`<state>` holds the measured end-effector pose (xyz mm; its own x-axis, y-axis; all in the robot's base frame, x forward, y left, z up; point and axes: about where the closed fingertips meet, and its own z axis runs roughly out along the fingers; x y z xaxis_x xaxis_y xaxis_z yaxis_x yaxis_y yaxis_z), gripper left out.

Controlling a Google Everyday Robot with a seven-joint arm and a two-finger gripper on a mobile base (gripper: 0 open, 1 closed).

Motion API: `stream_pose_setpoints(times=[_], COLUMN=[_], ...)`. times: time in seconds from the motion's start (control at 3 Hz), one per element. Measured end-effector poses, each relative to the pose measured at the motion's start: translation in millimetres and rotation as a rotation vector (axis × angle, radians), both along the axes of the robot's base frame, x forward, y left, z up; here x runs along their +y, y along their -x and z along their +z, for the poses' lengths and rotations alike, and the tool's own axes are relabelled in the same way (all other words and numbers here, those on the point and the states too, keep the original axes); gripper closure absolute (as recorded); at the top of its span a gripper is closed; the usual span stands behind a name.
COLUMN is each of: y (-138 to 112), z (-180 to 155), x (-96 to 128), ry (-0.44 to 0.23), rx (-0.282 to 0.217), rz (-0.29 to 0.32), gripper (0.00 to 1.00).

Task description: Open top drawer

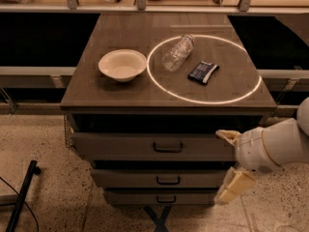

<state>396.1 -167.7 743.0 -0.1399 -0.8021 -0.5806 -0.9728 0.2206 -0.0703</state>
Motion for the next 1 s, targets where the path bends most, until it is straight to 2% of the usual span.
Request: stream_pose_setpoints(times=[0.33,0.67,1.0], y=[-12.7,-28.0,-44.0], z=[-13.0,-26.1,-38.7], x=[4.8,1.3,-5.9], ry=[-0.021,-0.044,-0.070], rx=[-0.023,-0.032,-0.023], rz=[-0.007,-0.040,-0.070], gripper=[0.00,0.00,0.00])
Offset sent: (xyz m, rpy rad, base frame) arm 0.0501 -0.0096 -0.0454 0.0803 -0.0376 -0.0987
